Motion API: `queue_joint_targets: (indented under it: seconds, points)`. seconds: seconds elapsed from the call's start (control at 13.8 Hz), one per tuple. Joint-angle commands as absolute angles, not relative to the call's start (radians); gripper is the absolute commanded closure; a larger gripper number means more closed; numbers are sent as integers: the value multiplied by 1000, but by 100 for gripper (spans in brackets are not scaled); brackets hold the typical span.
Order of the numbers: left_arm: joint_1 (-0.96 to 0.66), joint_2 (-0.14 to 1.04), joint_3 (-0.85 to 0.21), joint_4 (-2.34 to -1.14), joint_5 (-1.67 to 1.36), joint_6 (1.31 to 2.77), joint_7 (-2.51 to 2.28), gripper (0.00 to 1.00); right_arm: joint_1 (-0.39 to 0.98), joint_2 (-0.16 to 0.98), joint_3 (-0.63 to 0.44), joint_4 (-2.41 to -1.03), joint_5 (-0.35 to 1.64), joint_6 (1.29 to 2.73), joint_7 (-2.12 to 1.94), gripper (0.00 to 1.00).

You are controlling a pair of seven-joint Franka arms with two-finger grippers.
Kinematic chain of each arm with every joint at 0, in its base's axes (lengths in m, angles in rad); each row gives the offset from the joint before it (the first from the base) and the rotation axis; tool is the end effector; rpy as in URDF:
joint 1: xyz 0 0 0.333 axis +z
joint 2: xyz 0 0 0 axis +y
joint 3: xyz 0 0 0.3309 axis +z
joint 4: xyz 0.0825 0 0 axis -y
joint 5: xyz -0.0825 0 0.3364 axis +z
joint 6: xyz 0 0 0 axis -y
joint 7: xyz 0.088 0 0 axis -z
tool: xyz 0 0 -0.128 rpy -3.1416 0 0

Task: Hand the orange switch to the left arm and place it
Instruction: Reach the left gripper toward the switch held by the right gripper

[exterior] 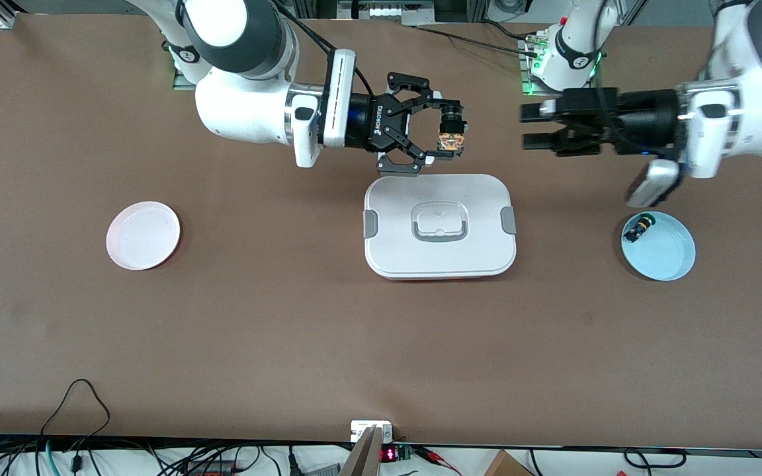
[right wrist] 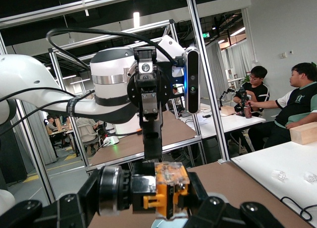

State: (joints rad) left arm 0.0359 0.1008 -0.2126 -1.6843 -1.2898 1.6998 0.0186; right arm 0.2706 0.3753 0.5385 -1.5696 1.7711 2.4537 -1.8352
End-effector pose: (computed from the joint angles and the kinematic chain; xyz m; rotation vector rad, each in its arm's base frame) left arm 0.5286 -0.2006 0.6131 1.8534 0.0566 -0.1887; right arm 0.5010 0.4558 0.5426 -1.3862 -0.9735 -1.1047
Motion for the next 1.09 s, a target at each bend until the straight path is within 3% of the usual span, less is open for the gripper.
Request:
queue_joint_targets:
  seconds: [0.0,0.43,0.65,0.8,1.01]
  points:
    - [40,91,-247,-1726,-1333,1741,69,0,281,391,541,-1543,1759,2470,-1850,99]
    - [35,94,-261,-1847,-1509,1765,170,0,281,393,541,-1545,1759,2477,-1850,98]
    - [15,97,-261,-1851,-1523,1795,178,3,281,393,541,-1546,1759,2477,-1848,98]
    - [8,103,-261,-1850,-1528,1801,178,14,281,393,541,-1546,1759,2477,-1848,98]
    - [3,104,-265,-1850,-1536,1801,178,44,281,393,541,-1548,1759,2477,-1848,98]
